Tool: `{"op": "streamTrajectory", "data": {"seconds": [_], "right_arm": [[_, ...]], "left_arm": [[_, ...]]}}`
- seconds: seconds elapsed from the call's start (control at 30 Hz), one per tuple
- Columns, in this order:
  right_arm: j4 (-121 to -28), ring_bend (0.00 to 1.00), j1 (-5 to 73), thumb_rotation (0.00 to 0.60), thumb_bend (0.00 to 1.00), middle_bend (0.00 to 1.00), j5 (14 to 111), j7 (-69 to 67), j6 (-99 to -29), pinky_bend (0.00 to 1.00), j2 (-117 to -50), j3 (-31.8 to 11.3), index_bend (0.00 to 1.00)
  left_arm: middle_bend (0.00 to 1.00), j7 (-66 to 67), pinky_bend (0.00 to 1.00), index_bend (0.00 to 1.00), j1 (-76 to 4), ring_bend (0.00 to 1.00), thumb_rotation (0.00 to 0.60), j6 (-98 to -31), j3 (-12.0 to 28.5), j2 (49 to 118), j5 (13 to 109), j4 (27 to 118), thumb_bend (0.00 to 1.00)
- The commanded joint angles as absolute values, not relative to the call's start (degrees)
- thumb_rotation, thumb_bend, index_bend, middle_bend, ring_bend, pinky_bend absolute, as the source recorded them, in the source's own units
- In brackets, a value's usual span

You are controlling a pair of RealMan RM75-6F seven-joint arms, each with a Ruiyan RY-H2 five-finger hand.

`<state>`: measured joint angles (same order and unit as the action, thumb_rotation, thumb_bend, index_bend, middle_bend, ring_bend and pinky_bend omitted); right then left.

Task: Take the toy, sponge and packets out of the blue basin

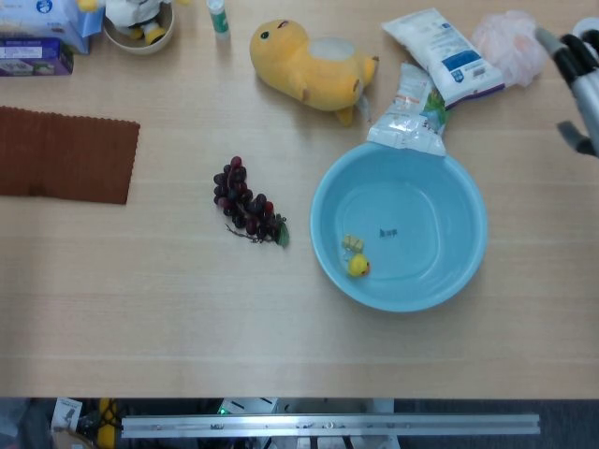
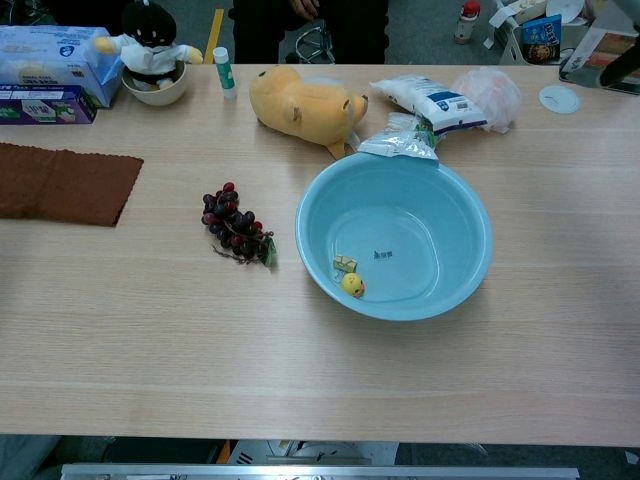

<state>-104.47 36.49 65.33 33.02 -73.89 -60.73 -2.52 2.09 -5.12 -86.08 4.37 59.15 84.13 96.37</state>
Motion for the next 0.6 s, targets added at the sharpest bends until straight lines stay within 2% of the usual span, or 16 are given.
{"op": "streamTrajectory", "data": {"seconds": [0.03,0.2,0.6], "right_arm": [[-106.41,0.24,31.67,0.6,0.18,0.29,68.8,30.29,-78.49,0.39,-57.99,-0.52,0.19],[-107.39,0.25,24.85,0.6,0.18,0.31,73.21,27.69,-85.34,0.39,-55.65,1.72,0.22],[-105.88,0.25,12.08,0.6,0.18,0.31,77.43,21.88,-94.65,0.39,-54.04,4.51,0.23]], "left_arm": [[0.21,2.07,0.25,0.25,-5.08,0.22,0.6,-86.68,4.59,59.4,84.37,96.27,0.33],[0.21,2.4,0.25,0.25,-4.82,0.22,0.6,-88.21,5.15,59.86,84.54,96.35,0.33],[0.21,3.23,0.25,0.25,-5.54,0.22,0.6,-86.55,3.97,58.86,86.27,97.93,0.33]]}}
